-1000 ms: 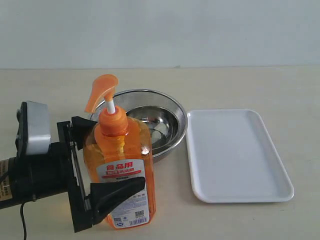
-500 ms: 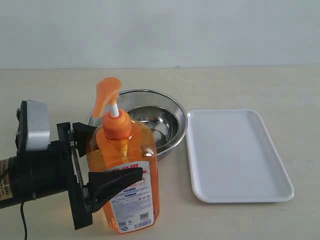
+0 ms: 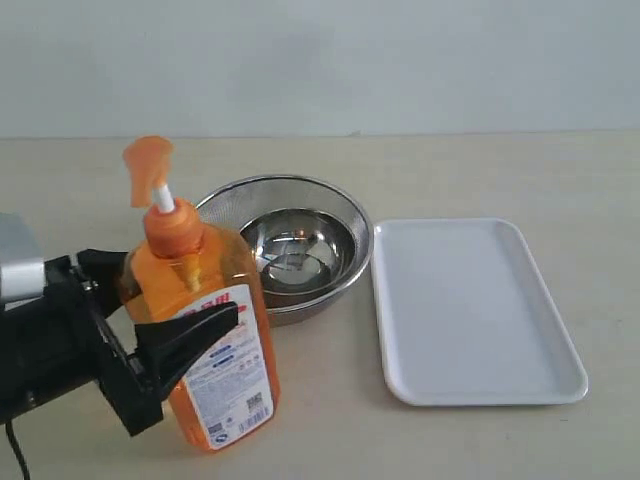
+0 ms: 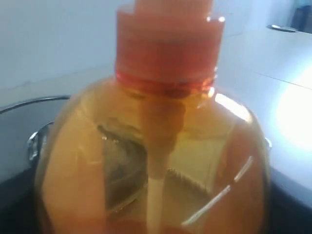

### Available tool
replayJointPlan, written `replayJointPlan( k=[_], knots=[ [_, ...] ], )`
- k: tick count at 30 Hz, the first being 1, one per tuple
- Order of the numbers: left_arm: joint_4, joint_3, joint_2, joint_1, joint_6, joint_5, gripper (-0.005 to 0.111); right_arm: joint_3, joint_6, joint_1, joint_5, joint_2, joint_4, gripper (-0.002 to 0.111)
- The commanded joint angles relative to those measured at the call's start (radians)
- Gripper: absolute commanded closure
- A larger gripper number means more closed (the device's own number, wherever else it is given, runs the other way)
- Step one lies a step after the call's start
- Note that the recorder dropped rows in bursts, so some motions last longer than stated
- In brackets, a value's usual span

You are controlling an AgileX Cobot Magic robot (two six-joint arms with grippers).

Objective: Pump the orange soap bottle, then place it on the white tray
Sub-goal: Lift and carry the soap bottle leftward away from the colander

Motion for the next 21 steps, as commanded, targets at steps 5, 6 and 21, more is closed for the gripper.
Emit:
replayJointPlan(
  k=[5,6,21],
  knots=[
    [-0.130,0.103,-0.162,-0.004,0.003,0.010,0.102,-0.001,-0.003,0.004,-0.008,-0.004,0.004,0.107],
    [-0.177,0.120,-0.188,-0.004,0.007,0.017,0.102,-0.001,-0.003,0.004,-0.008,-0.004,0.004,0.107],
    [-0.719,0.047,-0.380,-0.004,0.311,0.214,0.102,-0.001,-0.003,0.004,-0.008,-0.004,0.004,0.107]
  ],
)
